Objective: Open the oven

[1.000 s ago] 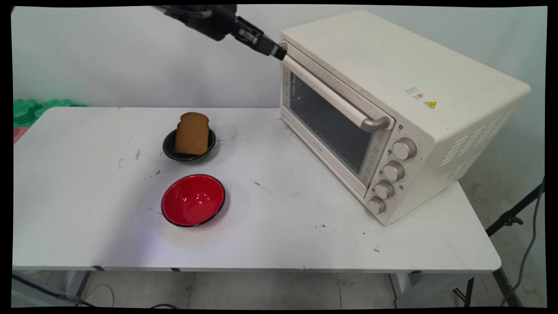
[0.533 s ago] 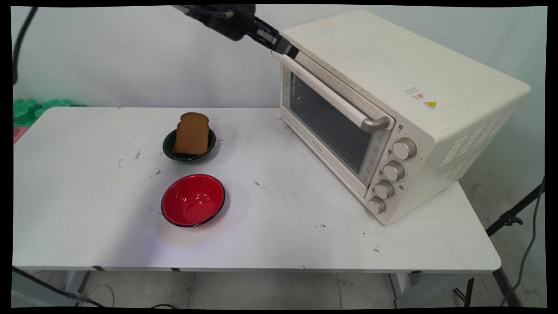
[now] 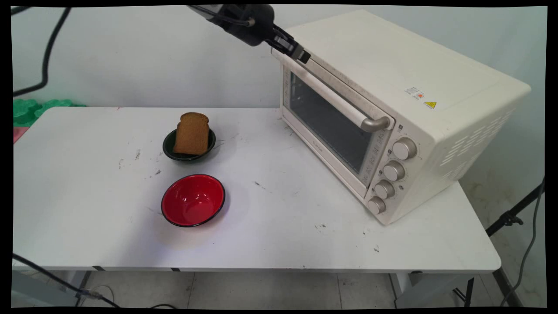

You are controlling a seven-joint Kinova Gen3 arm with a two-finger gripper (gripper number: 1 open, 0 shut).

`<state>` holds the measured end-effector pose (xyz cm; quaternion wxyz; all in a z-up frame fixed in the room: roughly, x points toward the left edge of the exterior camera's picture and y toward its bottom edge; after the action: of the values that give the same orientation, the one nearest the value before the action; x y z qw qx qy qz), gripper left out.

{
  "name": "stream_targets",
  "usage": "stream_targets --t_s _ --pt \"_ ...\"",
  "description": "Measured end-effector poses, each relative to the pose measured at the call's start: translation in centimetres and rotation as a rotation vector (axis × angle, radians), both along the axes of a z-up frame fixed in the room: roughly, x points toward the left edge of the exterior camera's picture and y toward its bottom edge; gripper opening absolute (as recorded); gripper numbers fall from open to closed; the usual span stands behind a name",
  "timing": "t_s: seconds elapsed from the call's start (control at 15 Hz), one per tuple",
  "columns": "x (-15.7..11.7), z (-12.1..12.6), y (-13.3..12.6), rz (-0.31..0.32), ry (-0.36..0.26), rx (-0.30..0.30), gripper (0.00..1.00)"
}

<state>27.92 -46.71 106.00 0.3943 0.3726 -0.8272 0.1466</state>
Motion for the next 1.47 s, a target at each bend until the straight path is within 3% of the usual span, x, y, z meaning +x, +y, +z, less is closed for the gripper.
stream_targets --t_s 0.53,1.47 --pt "-2.4 -1.3 -1.7 -0.004 -0.045 0.005 0.00" --pt "-4.2 -3.3 -3.4 0.019 -0.105 0.048 0.00"
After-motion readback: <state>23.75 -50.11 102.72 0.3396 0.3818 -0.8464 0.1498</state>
